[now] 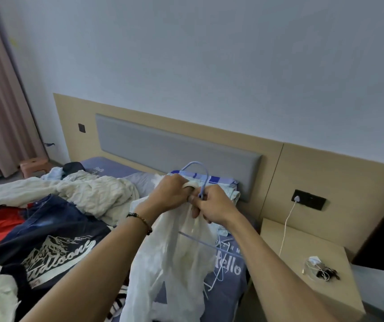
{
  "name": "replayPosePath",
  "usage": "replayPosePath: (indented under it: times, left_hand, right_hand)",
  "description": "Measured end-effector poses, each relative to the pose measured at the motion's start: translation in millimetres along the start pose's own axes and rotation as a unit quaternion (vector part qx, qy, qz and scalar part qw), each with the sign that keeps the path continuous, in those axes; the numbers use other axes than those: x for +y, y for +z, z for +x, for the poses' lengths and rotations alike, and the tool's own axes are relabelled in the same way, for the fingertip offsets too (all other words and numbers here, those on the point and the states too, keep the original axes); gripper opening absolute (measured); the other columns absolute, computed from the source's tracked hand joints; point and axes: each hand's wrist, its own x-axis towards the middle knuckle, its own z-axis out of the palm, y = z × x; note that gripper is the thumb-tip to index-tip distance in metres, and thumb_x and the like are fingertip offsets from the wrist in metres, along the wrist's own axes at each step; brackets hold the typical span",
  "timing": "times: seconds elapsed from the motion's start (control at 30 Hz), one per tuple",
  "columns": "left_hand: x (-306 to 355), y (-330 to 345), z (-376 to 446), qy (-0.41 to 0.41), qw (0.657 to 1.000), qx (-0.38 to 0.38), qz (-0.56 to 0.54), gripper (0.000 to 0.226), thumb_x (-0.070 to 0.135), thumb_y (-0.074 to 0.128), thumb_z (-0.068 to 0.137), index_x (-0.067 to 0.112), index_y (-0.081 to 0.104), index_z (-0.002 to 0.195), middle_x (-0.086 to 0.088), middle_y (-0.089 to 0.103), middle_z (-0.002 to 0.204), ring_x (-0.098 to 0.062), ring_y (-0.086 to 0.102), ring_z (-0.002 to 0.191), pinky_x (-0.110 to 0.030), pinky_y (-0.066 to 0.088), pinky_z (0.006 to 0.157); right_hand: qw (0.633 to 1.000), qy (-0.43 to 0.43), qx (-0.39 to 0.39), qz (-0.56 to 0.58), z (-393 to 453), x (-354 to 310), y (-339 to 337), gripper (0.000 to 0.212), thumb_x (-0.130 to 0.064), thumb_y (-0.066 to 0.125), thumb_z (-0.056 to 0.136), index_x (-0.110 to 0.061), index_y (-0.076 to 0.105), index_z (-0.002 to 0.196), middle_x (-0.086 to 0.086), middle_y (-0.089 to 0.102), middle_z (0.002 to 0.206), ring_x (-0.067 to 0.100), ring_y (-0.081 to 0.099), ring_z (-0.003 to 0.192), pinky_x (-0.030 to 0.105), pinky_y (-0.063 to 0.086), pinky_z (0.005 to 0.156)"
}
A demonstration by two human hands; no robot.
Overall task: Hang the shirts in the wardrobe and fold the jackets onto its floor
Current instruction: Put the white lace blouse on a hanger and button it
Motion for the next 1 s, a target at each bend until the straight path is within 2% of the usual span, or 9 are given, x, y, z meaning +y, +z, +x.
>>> replayPosePath:
  times: [0.2, 0.33, 0.47, 0.53, 0.6, 0.7, 0.77, 0.9, 1.0]
  left_hand:
    - [6, -19, -2, 0.085, 0.992, -0.001, 0.090, 0.036, 0.039, 0.039, 0.094, 0.015, 0.053, 0.072, -0.007, 0.066, 0.081, -0.026, 0.060, 0.079, -0.041, 0.046, 0.075]
    - [8, -17, -9, 0.094, 0.977, 0.086, 0.172, 0.036, 0.037, 0.043, 0.100, 0.014, 0.053, 0.073, -0.008, 0.066, 0.079, -0.030, 0.059, 0.077, -0.040, 0.045, 0.065]
    - [14, -19, -13, 0.128, 0.971, 0.104, 0.172, 0.039, 0.040, 0.039, 0.098, 0.020, 0.045, 0.066, -0.009, 0.064, 0.072, -0.033, 0.059, 0.071, -0.042, 0.047, 0.061]
    - [13, -19, -12, 0.126, 0.966, 0.111, 0.194, 0.042, 0.047, 0.028, 0.089, 0.018, 0.051, 0.070, -0.008, 0.064, 0.072, -0.033, 0.059, 0.070, -0.039, 0.046, 0.059]
    - [7, -20, -11, 0.113, 0.955, 0.135, 0.238, 0.058, 0.053, 0.016, 0.084, 0.017, 0.062, 0.080, -0.006, 0.066, 0.075, -0.030, 0.060, 0.070, -0.034, 0.040, 0.056]
    - [2, -29, -17, 0.090, 0.942, 0.156, 0.283, 0.054, 0.054, 0.024, 0.093, 0.020, 0.066, 0.087, -0.006, 0.067, 0.078, -0.029, 0.062, 0.071, -0.032, 0.033, 0.057]
    - [0, -40, -22, 0.068, 0.936, 0.173, 0.300, 0.044, 0.049, 0.035, 0.099, 0.018, 0.063, 0.086, -0.007, 0.066, 0.077, -0.029, 0.062, 0.070, -0.032, 0.034, 0.057]
    - [-15, -58, -33, 0.016, 0.916, 0.227, 0.330, 0.040, 0.045, 0.042, 0.100, 0.017, 0.063, 0.080, -0.006, 0.058, 0.065, -0.028, 0.056, 0.059, -0.031, 0.030, 0.050]
    - [-37, -62, -37, -0.023, 0.917, 0.227, 0.327, 0.038, 0.042, 0.043, 0.100, 0.020, 0.054, 0.071, -0.001, 0.042, 0.057, -0.027, 0.048, 0.054, -0.030, 0.027, 0.049]
  right_hand:
    - [0.963, -0.033, 0.082, 0.253, 2, -7, -6, 0.005, -0.001, 0.059, 0.093, 0.003, 0.057, 0.096, 0.019, 0.070, 0.072, 0.016, 0.053, 0.040, 0.023, 0.042, 0.042]
    - [0.883, 0.077, -0.079, 0.457, 4, 16, -15, 0.031, -0.016, 0.042, 0.095, -0.005, 0.063, 0.113, 0.022, 0.071, 0.104, 0.036, 0.067, 0.092, 0.043, 0.048, 0.082]
    - [0.942, 0.173, -0.105, 0.267, 8, 44, -5, 0.023, -0.030, 0.058, 0.095, -0.015, 0.071, 0.105, 0.006, 0.074, 0.107, 0.023, 0.066, 0.097, 0.040, 0.050, 0.086]
    - [0.976, 0.140, -0.071, 0.150, 13, 43, 2, 0.011, -0.022, 0.073, 0.087, -0.012, 0.071, 0.085, 0.006, 0.074, 0.084, 0.020, 0.067, 0.080, 0.028, 0.053, 0.069]
    - [0.994, 0.112, 0.013, -0.018, 20, 43, 7, 0.024, -0.020, 0.073, 0.085, -0.013, 0.060, 0.066, 0.003, 0.063, 0.065, 0.023, 0.063, 0.068, 0.026, 0.047, 0.057]
    - [0.955, 0.101, 0.177, -0.215, 23, 46, 12, 0.005, -0.017, 0.056, 0.087, -0.013, 0.054, 0.087, 0.011, 0.063, 0.088, 0.036, 0.062, 0.090, 0.032, 0.038, 0.062]
    - [0.933, 0.099, 0.219, -0.269, 20, 55, 17, 0.023, -0.016, 0.053, 0.087, -0.013, 0.052, 0.110, 0.012, 0.065, 0.103, 0.036, 0.063, 0.097, 0.035, 0.042, 0.066]
    - [0.907, 0.164, 0.142, -0.362, 16, 77, 15, 0.045, -0.016, 0.053, 0.091, -0.014, 0.040, 0.134, 0.011, 0.060, 0.122, 0.033, 0.061, 0.110, 0.037, 0.049, 0.082]
    - [0.913, 0.181, 0.086, -0.356, 18, 81, 9, 0.024, -0.017, 0.055, 0.091, -0.014, 0.056, 0.115, 0.011, 0.062, 0.118, 0.030, 0.061, 0.107, 0.034, 0.049, 0.083]
